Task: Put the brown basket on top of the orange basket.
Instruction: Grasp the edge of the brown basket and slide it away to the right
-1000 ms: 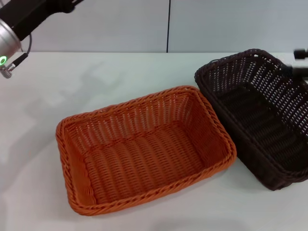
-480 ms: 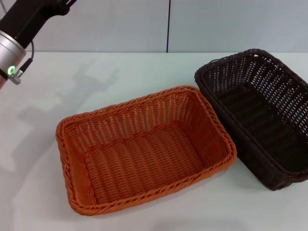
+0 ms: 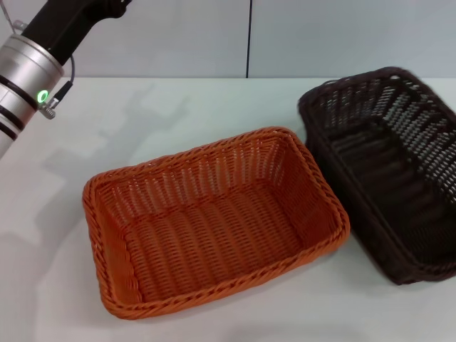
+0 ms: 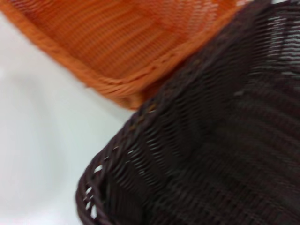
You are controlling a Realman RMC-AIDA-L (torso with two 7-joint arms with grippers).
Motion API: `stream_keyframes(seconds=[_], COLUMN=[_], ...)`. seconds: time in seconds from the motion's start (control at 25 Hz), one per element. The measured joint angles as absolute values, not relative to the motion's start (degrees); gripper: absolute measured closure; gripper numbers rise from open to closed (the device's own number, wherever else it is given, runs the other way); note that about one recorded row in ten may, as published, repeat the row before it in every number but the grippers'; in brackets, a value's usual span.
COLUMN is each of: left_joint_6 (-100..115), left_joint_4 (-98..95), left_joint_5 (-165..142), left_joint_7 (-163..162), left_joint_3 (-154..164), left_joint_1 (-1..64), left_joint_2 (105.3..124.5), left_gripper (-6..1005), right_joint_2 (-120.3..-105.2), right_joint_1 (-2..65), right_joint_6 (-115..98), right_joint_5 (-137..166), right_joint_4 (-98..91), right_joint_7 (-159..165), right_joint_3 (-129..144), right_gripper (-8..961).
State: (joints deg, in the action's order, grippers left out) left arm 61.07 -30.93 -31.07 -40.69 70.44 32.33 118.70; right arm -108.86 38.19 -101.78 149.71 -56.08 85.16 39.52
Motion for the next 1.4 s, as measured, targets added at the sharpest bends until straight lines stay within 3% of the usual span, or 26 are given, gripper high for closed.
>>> stream_keyframes(seconds=[0.36, 1.4], left_joint_6=[60.9, 59.2], left_joint_4=[-30.1, -27.6], left_joint_5=[-27.0, -23.4], left_joint_7=[-40.4, -39.2], left_joint_3=[73.5, 75.5], left_joint_1=[33.1, 35.0], left_joint_2=[118.91, 118.82], left_gripper=[139, 139], right_joint_2=[-110.16, -110.70], right_joint_1=[37.8, 37.3], right_joint_6=[-107.5, -121.2], right_joint_5=[150.3, 150.5], right_joint_4=[-55.0, -55.0], right_joint_7=[80.0, 71.4], right_joint_3=[43.0, 42.7], right_gripper=[320, 319])
